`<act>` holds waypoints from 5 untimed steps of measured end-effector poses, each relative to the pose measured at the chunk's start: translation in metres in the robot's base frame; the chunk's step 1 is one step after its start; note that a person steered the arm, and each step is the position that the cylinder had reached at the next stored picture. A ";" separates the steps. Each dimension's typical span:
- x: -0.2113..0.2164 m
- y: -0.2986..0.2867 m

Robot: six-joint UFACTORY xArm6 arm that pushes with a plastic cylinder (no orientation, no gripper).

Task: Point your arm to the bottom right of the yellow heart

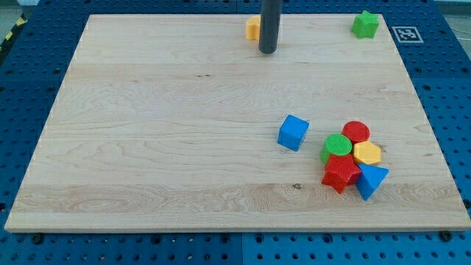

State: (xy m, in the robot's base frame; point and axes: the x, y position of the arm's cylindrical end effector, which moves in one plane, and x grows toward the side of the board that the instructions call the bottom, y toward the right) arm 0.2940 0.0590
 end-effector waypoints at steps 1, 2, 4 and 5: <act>0.000 0.009; 0.002 0.022; 0.002 0.024; 0.002 0.024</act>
State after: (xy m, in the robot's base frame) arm 0.2959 0.0834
